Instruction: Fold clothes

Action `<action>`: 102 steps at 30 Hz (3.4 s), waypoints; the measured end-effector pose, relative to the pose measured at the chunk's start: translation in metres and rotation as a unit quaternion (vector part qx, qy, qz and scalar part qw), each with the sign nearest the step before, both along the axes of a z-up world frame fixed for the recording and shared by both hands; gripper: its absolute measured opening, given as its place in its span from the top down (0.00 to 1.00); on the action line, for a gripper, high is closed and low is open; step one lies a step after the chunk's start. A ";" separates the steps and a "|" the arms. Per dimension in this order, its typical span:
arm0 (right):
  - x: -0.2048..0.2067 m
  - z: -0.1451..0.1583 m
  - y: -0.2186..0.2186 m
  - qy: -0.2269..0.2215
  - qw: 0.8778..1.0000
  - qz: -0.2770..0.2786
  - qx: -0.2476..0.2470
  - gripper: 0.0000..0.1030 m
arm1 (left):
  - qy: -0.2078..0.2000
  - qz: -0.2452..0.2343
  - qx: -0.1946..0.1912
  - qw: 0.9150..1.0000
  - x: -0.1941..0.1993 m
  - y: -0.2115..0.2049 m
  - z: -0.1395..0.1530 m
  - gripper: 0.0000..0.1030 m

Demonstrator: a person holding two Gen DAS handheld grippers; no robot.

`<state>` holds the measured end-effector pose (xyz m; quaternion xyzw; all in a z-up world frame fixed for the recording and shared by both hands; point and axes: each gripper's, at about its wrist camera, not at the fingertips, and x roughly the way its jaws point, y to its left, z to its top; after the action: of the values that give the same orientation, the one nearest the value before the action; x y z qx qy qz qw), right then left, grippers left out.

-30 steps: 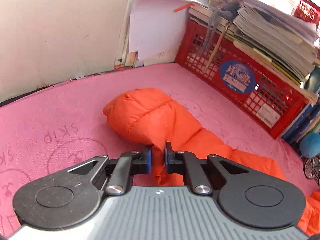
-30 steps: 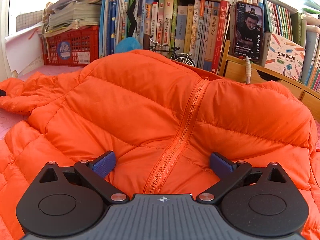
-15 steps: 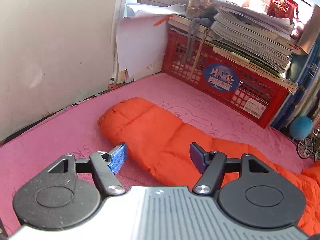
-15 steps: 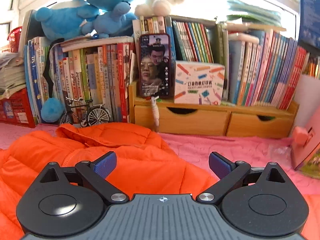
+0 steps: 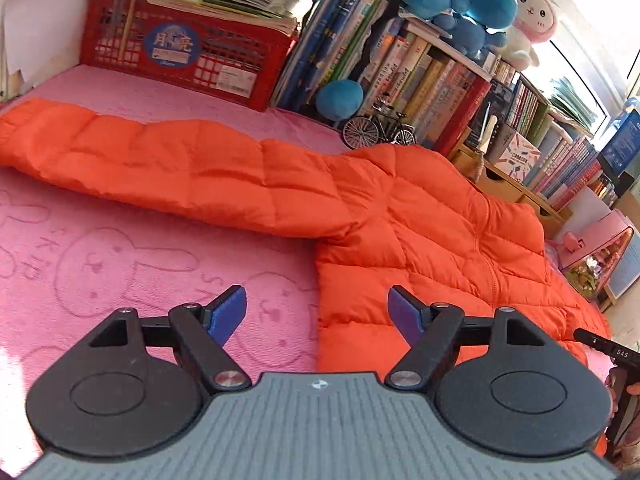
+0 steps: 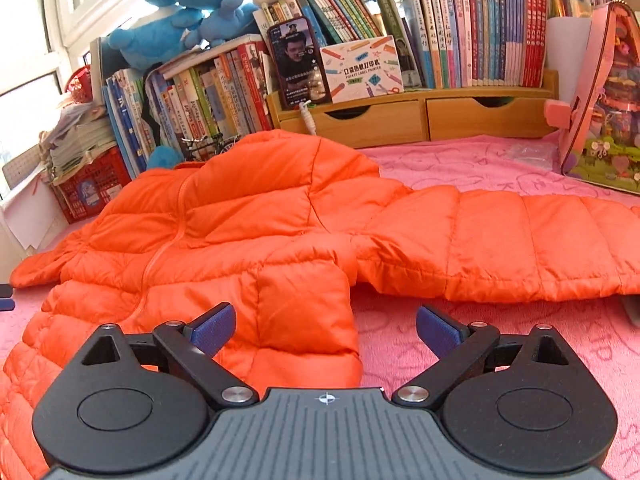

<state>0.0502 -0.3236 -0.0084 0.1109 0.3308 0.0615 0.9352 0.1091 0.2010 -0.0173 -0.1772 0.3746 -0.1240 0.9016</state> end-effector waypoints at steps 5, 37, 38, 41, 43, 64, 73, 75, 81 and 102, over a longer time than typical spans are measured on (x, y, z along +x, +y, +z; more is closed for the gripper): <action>0.007 -0.016 0.003 0.037 0.998 0.008 0.053 0.65 | 0.019 0.000 -0.003 1.000 0.025 -0.035 -0.023 0.56; 0.281 0.012 0.020 0.068 0.996 0.000 -0.051 0.17 | 0.014 -0.063 0.047 0.997 0.275 -0.163 0.031 0.35; 0.291 0.003 0.022 0.080 0.995 0.004 -0.056 0.17 | 0.021 -0.069 0.056 0.996 0.285 -0.171 0.024 0.35; 0.308 -0.020 0.023 0.110 0.993 0.029 -0.036 0.17 | 0.045 -0.098 0.061 0.992 0.304 -0.185 0.005 0.35; 0.313 -0.031 0.025 0.118 0.991 0.057 -0.017 0.15 | 0.060 -0.135 0.056 0.987 0.312 -0.194 -0.006 0.35; 0.266 0.020 0.135 -0.262 0.891 0.071 -0.365 0.86 | -0.212 -0.087 0.219 0.949 0.249 -0.224 0.026 0.81; 0.305 -0.033 0.120 -0.084 0.950 0.086 -0.288 0.45 | -0.068 -0.079 0.261 0.960 0.270 -0.219 -0.017 0.41; 0.307 -0.023 0.105 -0.064 0.965 0.064 -0.245 0.29 | -0.063 -0.067 0.230 0.969 0.268 -0.203 -0.006 0.34; 0.263 0.024 0.058 -0.086 0.989 -0.009 -0.123 0.21 | -0.101 -0.034 0.183 0.977 0.218 -0.169 0.036 0.31; 0.177 -0.035 0.054 -0.008 0.959 -0.068 -0.273 0.40 | -0.127 0.015 0.428 0.895 0.151 -0.156 -0.043 0.20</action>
<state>0.2276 -0.2698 -0.0431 -0.1274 0.3193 -0.0940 0.9343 0.2600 0.0450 -0.0600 0.2371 0.2707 0.0402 0.9321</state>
